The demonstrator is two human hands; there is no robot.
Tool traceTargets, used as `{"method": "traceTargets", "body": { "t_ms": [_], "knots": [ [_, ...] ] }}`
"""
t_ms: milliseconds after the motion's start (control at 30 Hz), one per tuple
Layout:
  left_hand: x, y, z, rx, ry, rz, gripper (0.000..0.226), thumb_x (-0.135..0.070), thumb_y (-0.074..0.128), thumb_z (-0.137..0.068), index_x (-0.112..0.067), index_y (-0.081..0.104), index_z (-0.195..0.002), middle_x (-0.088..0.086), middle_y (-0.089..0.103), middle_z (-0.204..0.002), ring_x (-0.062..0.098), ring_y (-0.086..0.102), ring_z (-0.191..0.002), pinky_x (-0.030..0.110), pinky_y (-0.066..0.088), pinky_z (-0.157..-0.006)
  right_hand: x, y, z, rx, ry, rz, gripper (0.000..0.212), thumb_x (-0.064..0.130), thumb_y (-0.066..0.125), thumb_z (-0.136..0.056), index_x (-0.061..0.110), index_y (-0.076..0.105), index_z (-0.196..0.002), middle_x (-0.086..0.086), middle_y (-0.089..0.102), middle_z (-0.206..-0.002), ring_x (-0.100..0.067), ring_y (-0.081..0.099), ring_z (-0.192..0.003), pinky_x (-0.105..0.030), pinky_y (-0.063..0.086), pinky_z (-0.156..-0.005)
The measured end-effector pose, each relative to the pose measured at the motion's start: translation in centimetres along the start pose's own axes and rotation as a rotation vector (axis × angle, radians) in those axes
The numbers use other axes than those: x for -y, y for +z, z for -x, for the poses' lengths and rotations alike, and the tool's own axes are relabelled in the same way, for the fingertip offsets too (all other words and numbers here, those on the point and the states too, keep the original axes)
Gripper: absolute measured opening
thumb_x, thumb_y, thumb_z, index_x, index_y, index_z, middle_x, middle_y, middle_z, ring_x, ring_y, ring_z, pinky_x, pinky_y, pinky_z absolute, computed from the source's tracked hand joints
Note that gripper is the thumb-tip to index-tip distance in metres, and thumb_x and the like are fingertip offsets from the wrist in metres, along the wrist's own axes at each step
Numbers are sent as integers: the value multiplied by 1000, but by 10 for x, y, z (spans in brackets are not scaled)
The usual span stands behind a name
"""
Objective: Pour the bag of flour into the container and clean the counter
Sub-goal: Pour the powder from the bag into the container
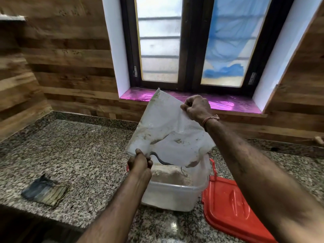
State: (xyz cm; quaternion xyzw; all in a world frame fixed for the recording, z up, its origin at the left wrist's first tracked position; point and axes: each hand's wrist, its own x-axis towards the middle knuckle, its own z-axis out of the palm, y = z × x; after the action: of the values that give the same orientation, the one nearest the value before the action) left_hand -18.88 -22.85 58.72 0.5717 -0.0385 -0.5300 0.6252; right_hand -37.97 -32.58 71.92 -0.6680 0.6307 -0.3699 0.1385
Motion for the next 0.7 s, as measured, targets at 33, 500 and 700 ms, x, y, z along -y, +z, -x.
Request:
{"method": "traceTargets", "body": {
  "t_ms": [33, 500, 700],
  "knots": [
    [-2, 1, 0, 17, -23, -1, 35, -31, 46, -108, -6, 52, -84, 11, 56, -68, 12, 42, -38, 13, 31, -32, 2, 0, -2, -3, -12, 22, 17, 26, 78, -89, 11, 78, -82, -1, 75, -79, -17, 69, -76, -33, 59, -75],
    [5, -5, 2, 152, -137, -179, 22, -10, 30, -108, -4, 49, -98, 10, 41, -63, 10, 40, -34, 15, 37, -31, 4, 4, -3, -49, 43, 167, 13, 24, 80, -88, 22, 71, -78, 1, 73, -85, -15, 62, -80, -27, 43, -69],
    [5, -14, 9, 313, -100, -147, 37, -31, 53, -105, 4, 56, -93, 13, 56, -72, 15, 52, -55, 18, 44, -37, -2, -2, -7, -12, 10, 169, 16, 25, 80, -88, 18, 72, -75, -2, 77, -88, -19, 70, -84, -34, 58, -75]
  ]
}}
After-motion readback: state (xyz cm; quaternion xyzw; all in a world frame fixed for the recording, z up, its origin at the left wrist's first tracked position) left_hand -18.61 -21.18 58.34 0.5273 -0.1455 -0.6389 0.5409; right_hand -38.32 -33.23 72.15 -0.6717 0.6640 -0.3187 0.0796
